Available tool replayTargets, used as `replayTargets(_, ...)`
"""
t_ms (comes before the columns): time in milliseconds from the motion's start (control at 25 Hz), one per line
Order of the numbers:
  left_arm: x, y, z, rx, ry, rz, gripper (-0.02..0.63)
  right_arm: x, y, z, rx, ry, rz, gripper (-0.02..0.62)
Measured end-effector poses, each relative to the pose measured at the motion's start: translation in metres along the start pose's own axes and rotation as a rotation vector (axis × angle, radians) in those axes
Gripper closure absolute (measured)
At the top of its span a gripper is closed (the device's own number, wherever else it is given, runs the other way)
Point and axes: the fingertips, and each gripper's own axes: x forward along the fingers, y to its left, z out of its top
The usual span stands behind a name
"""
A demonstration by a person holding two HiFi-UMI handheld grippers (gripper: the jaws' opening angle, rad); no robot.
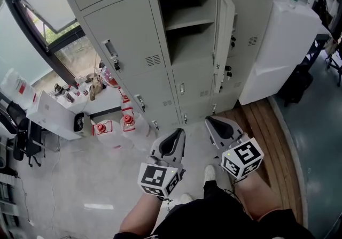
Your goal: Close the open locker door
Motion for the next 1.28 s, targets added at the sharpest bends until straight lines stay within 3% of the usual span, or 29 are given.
replayTargets(1080, 0.128, 0.002, 0.000, -0.011, 0.023, -0.027, 0.583, 0.044, -0.142, 0.028, -0.015, -0.047, -0.074, 0.541)
replayTargets(1280, 0.138, 0.003, 0.005, -0.007, 0.012, -0.012, 0.583, 0.050, -0.160, 0.038, -0.021, -0.067, -0.073, 0.460)
